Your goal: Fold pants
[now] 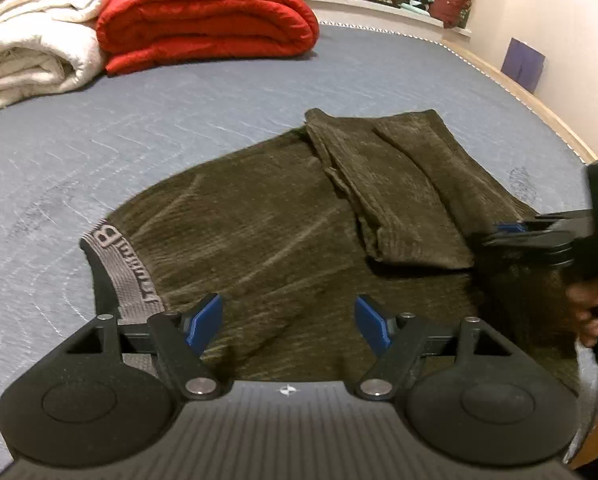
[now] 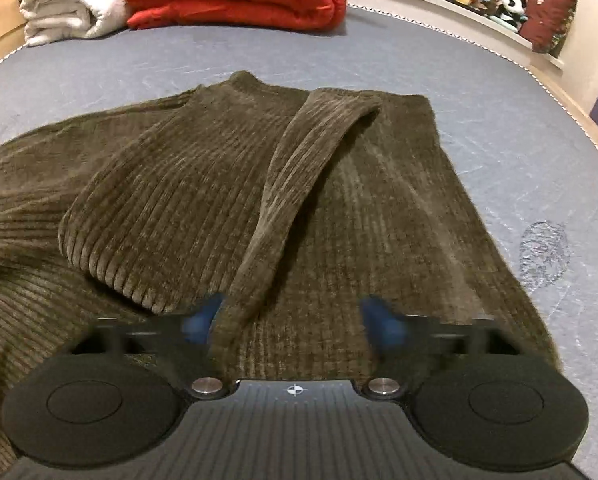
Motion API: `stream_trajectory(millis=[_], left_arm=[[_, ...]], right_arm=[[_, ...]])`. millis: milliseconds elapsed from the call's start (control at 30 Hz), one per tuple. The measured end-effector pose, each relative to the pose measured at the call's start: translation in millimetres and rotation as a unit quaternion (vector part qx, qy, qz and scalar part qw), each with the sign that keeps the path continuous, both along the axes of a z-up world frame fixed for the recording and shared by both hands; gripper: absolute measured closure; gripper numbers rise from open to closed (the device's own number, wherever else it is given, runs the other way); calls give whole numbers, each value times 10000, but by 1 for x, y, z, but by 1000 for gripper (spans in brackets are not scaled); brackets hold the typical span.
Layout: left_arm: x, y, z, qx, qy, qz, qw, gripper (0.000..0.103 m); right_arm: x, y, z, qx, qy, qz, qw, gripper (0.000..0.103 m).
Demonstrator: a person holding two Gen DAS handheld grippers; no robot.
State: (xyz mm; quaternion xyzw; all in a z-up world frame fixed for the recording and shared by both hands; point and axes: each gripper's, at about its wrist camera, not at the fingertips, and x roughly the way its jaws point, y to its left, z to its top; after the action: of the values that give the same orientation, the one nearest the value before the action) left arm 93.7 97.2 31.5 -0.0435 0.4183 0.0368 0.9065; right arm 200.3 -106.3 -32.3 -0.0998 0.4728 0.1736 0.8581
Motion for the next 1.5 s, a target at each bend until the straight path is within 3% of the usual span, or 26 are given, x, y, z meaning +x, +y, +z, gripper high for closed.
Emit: stream_trajectory(millis=[33, 67, 300, 467, 533, 700, 800, 900, 933, 967, 1033, 1167, 1367, 1500], left_arm=[[-1, 2, 1, 6, -16, 27, 10000, 25], [-2, 3, 3, -9, -28, 46, 10000, 25], [-9, -5, 13, -145, -151, -62, 9998, 25], [-6, -17, 8, -143, -107, -177, 9997, 25], [-4, -22, 5, -136, -71, -218, 9996, 25], [3, -27, 0, -210, 27, -243, 9995, 25], [6, -31, 1, -267, 43, -262, 9993, 25], [8, -37, 0, -270, 45, -315, 9991, 24], [8, -39, -1, -253, 51, -320, 9992, 23], [9, -41, -2, -236, 70, -324, 9992, 23], [10, -42, -5, -213, 125, -320, 9992, 23], [11, -40, -9, -187, 194, -280, 9992, 23], [3, -33, -9, -125, 245, -309, 9991, 21], [2, -23, -13, -107, 295, -285, 9991, 21]], right_arm=[[-2, -6, 6, 120, 27, -28, 9999, 86], [-4, -12, 12, 215, -11, -77, 9997, 95], [-32, -84, 55, 304, -512, -423, 9973, 96], [-55, -162, 65, 137, -504, -792, 9955, 96], [-66, -195, 63, -58, -297, -892, 9956, 96], [-97, -259, 28, -351, 845, -1143, 9892, 96], [-113, -272, 19, -318, 997, -996, 9895, 95], [-117, -285, 47, 212, 435, -1276, 9906, 86], [-117, -289, 58, 381, 157, -1396, 9893, 73], [-117, -291, 68, 497, -208, -1578, 9860, 53], [-115, -289, 77, 578, -711, -1863, 9782, 38], [-98, -261, 65, 636, -762, -1682, 9807, 40], [-55, -218, 20, -143, -419, -956, 9944, 30], [-41, -197, 9, -425, -389, -537, 9969, 37]])
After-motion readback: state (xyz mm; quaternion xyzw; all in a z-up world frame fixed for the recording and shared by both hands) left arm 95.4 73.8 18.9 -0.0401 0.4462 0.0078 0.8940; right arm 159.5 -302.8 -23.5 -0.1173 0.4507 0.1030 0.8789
